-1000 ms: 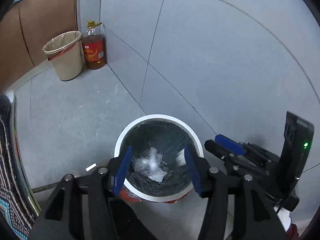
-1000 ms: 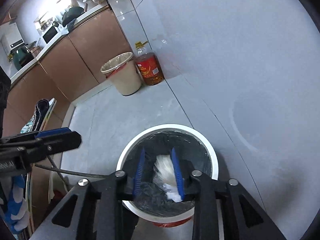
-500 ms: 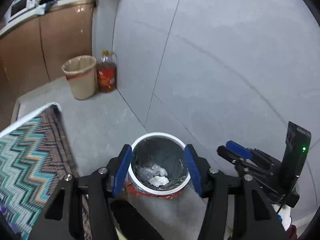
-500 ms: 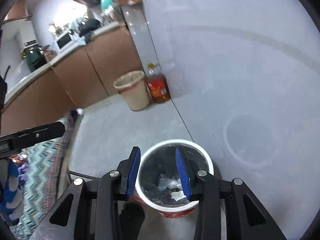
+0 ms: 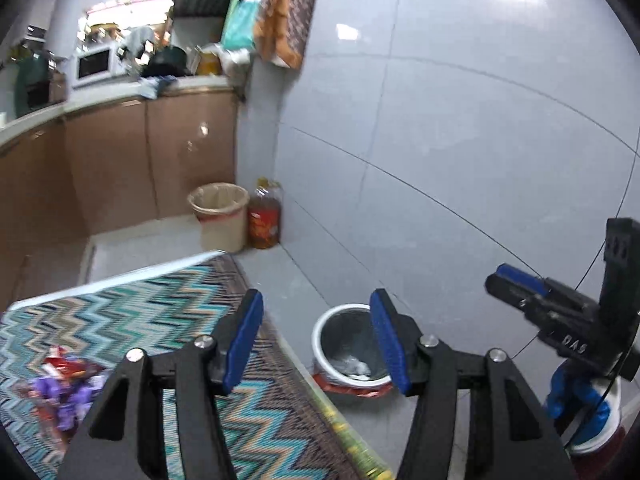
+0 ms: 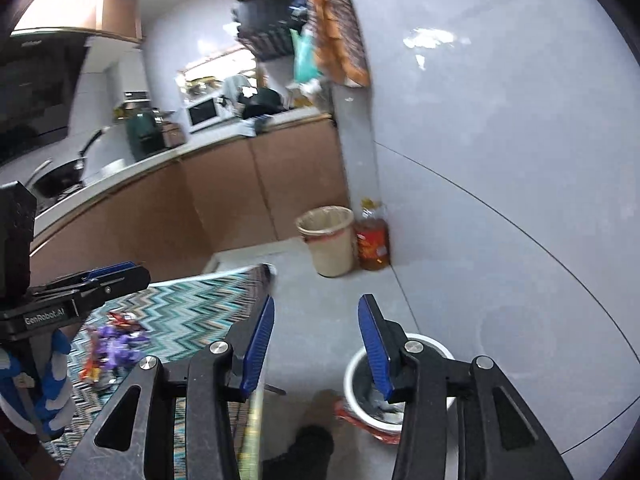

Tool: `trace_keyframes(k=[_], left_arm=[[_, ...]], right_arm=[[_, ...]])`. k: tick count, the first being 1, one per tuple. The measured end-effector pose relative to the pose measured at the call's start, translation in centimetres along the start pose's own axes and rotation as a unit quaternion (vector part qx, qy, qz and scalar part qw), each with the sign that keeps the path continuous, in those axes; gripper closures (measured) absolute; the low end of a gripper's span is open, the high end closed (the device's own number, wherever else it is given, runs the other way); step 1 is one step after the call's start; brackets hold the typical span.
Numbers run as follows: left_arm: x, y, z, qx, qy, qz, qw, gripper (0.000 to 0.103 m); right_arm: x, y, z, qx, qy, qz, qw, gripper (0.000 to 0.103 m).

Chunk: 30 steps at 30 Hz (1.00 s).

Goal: Collect trash
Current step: 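Move both open tools back over the remaining trash on the cloth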

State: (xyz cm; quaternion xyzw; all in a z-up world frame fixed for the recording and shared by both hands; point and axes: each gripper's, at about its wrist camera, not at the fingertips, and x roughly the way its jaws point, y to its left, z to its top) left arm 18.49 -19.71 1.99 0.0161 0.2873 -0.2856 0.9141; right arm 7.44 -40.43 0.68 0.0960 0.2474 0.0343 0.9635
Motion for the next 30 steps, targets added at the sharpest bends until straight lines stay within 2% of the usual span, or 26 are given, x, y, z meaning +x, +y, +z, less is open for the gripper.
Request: trace_keyframes(k=[6, 13, 17, 22, 25, 30], left_arm=[[-6.8, 4.5, -1.6, -0.011, -0.037, 0.035, 0.9987, 0.039], [-11.5, 10.8, -4.0, -0.049, -0.054, 0.078, 0.9943, 0.037], [-12.5, 15.6, -5.8, -0.088, -0.045, 0.106, 0.9894, 0.037], [-13.2, 21.8, -9.1, -0.142, -0.030, 0.148, 0.9783, 0.037], [-12.6, 24.8, -11.1, -0.175, -0.013, 0.164, 0.9708, 0.037], [-10.0, 28.5, -13.5, -0.232, 0.022, 0.169, 0.9576, 0.037]], right_arm=[[-1.8, 5.0, 0.9, -0.031, -0.021, 0.034, 0.999, 0.059], [-2.3, 10.4, 1.3, -0.064, -0.028, 0.075, 0.995, 0.054], [-1.0, 12.9, 1.0, -0.074, -0.019, 0.100, 0.992, 0.050], [2.1, 15.6, 0.0, -0.081, 0.007, 0.133, 0.988, 0.049], [4.6, 17.5, -1.1, -0.088, 0.032, 0.154, 0.984, 0.048], [8.4, 19.6, -3.2, -0.099, 0.072, 0.184, 0.975, 0.045]])
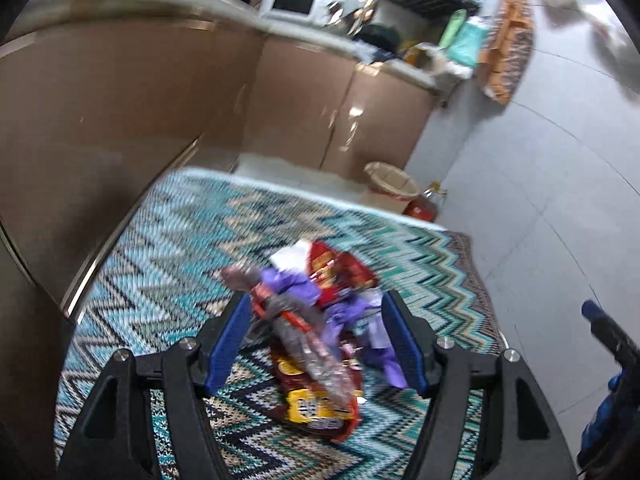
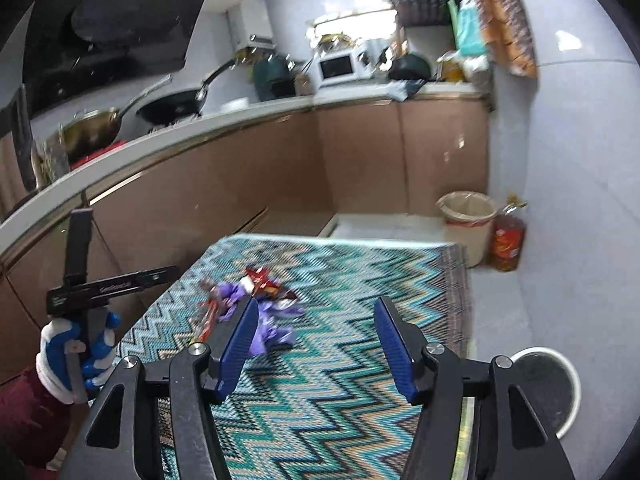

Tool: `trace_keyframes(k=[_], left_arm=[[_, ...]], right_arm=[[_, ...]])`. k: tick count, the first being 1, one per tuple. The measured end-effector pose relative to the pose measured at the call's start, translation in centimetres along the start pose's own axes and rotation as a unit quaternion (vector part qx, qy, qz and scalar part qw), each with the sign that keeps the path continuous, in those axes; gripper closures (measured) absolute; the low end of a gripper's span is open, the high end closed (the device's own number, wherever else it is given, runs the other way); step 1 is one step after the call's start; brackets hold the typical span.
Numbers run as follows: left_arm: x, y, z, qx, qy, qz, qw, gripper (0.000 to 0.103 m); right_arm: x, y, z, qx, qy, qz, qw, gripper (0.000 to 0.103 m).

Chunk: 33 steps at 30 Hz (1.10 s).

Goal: Collect trash
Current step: 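Move both open tools back over the remaining trash on the cloth, then grasp a silver-red wrapper with the left tool while the right tool grasps a purple bag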

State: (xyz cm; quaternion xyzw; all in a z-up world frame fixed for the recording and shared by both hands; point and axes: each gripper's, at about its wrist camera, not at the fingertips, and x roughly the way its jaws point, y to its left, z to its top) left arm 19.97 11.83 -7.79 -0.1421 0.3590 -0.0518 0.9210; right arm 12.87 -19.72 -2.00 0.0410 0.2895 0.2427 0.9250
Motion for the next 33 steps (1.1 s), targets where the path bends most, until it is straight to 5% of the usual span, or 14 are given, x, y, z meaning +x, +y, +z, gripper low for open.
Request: trace_keyframes(k=[9, 19, 27, 33], left_arm=[[7.1, 1.5, -0.5, -0.044, 0.066, 0.021, 0.9966, 0.037], [9.1, 3.4, -2.3, -0.078, 0.087, 0.014, 0.9931, 0.039], [8.7, 4.7, -3.2, -0.104, 0.088, -0.028, 0.9903, 0.061], [7.8, 4.9, -3.2, -0.112, 0.082, -0.042, 0.9894, 0.073]], right_arm=[[9.4, 2.1, -1.7, -0.015, 0.081, 0.043, 0.996, 0.044], [17.1, 3.3, -3.5, -0.026, 0.144, 0.080, 0.986, 0.042], [20.3, 3.3, -4.7, -0.023, 0.177, 0.086, 0.980, 0.042], [20.9, 3.0, -5.0, -0.021, 0.183, 0.091, 0.979, 0.072]])
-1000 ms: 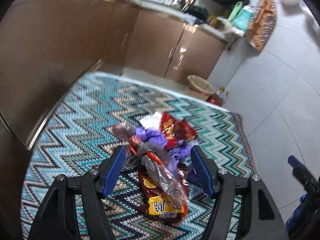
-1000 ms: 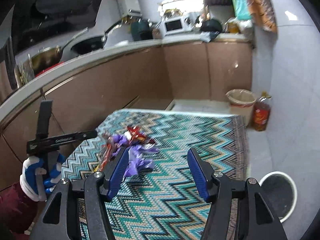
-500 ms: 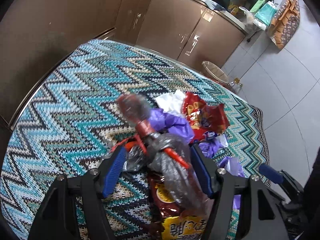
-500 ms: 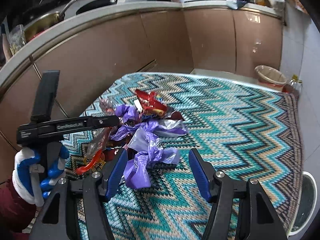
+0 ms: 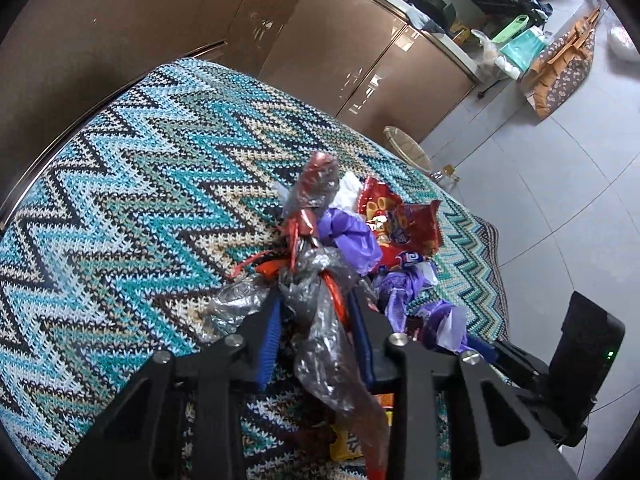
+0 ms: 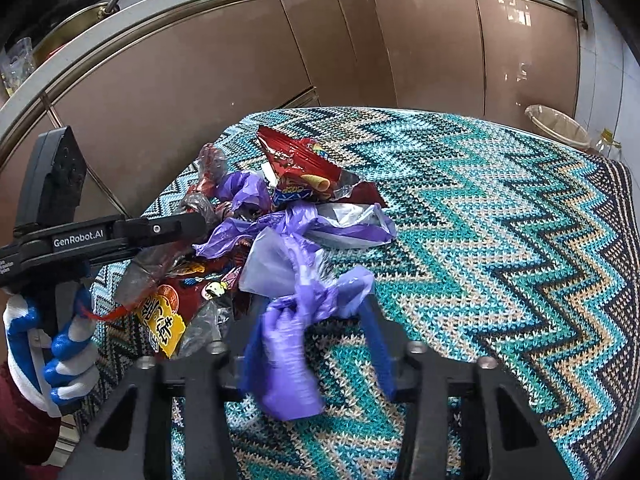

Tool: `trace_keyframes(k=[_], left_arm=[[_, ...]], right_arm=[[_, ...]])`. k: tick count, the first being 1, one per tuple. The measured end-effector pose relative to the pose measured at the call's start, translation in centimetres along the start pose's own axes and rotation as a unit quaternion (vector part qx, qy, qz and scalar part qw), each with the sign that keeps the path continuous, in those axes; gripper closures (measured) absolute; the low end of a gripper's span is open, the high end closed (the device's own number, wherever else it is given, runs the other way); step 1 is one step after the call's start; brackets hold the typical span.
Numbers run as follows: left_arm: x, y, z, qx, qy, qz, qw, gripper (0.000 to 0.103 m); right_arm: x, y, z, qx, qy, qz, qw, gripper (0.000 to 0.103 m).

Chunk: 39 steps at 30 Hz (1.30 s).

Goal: Collect trash
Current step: 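Grasp a silver-red wrapper with the left tool while the right tool grasps a purple bag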

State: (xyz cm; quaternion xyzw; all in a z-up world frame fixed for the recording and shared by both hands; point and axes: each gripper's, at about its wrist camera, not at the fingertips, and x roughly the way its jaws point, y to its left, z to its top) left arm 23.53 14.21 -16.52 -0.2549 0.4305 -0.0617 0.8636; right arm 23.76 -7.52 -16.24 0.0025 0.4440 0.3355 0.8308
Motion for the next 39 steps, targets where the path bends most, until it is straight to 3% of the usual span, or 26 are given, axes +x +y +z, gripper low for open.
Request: trace_keyframes(k=[11, 23, 39], left_arm=[[-3.7, -0.6, -0.1, 0.013, -0.031, -0.008, 0.9994, 0.082], [-7.2, -1.0, -1.3, 0.005, -0.043, -0.044, 0.9981, 0.083], [-8.5, 0.6, -9.9, 0.075, -0.010, 0.006, 0.9971, 0.081]], right_arm=[[-2.5, 1.0, -0.6, -0.006, -0.019, -0.009, 1.000, 0.079], [-8.1, 2.1, -2.4, -0.002, -0.057, -0.022, 0.998, 0.079], [-11.2, 2.5, -5.2, 0.014, -0.071, -0.036, 0.997, 0.079]])
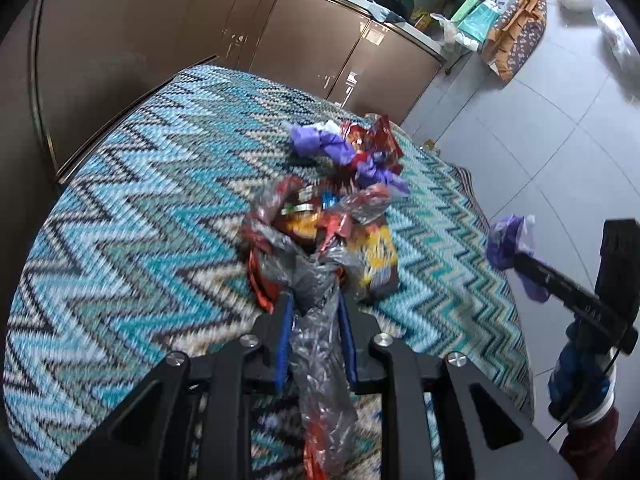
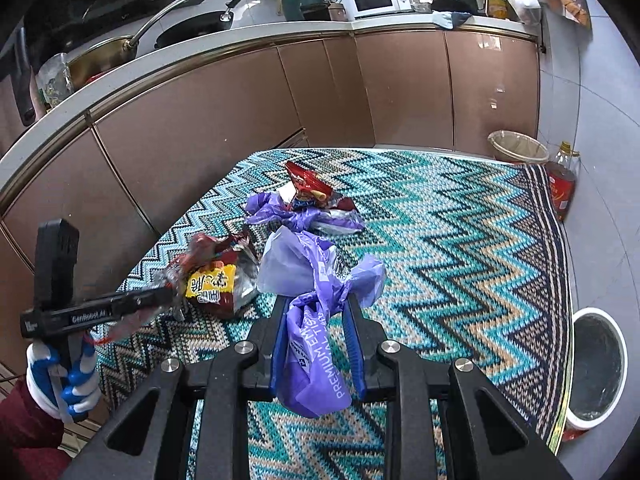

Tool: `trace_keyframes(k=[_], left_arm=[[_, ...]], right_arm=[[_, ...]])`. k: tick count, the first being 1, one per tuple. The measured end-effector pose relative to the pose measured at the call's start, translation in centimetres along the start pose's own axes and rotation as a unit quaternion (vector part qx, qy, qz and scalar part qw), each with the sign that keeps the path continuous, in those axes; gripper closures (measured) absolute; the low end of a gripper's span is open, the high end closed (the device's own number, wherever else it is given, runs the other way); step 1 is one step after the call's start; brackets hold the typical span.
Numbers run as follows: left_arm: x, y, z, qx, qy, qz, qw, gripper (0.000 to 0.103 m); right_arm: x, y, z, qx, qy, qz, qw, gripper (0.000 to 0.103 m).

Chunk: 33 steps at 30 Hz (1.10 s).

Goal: Collect trash
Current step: 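Grasp a silver-red wrapper with the left tool while the right tool grasps a purple bag, then carry both items over the white bin and open both tools to drop them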

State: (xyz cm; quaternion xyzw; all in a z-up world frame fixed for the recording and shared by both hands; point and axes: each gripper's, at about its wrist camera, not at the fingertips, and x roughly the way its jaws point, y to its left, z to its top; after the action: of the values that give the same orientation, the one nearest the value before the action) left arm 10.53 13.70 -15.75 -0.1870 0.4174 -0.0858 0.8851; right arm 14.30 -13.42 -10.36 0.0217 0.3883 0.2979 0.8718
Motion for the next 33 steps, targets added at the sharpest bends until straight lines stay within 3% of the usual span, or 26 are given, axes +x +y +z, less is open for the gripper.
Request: trace_keyframes(k=[7, 16, 19, 22, 25, 33], left_arm=[[-1.1, -0.2, -2.2, 0.021, 0.005, 0.004, 0.9998, 0.071], [-2.3, -0.4, -4.7, 0.033, 0.015, 0.014, 0.9993, 0.067], [-2.3, -0.5, -5.2, 0.035, 0.019, 0.002, 0.9992, 0.070], [-2.1, -1.2, -5.3, 0.044, 0.028, -0.013, 0.9986, 0.088], [-2.3, -2.1, -5.5, 0.058, 0.033, -0.035, 0.9971, 0.096], [-3.6, -6.7, -4.0, 0.098, 0.026, -0.093, 0.9906, 0.098]], right_arm=[[-0.2, -0.2, -0.9, 0.008, 0.006, -0.004, 1.000, 0.079], [0.1, 0.0, -2.3, 0.009, 0.018, -0.009, 1.000, 0.079], [0.1, 0.2, -2.8, 0.004, 0.021, -0.009, 1.000, 0.079], [-0.3, 0.2, -3.0, 0.004, 0.018, -0.009, 1.000, 0.079], [-0.9, -0.1, -3.2, 0.008, 0.012, -0.011, 1.000, 0.079], [-3.2, -2.6, -4.1, 0.034, -0.010, -0.012, 0.999, 0.080]])
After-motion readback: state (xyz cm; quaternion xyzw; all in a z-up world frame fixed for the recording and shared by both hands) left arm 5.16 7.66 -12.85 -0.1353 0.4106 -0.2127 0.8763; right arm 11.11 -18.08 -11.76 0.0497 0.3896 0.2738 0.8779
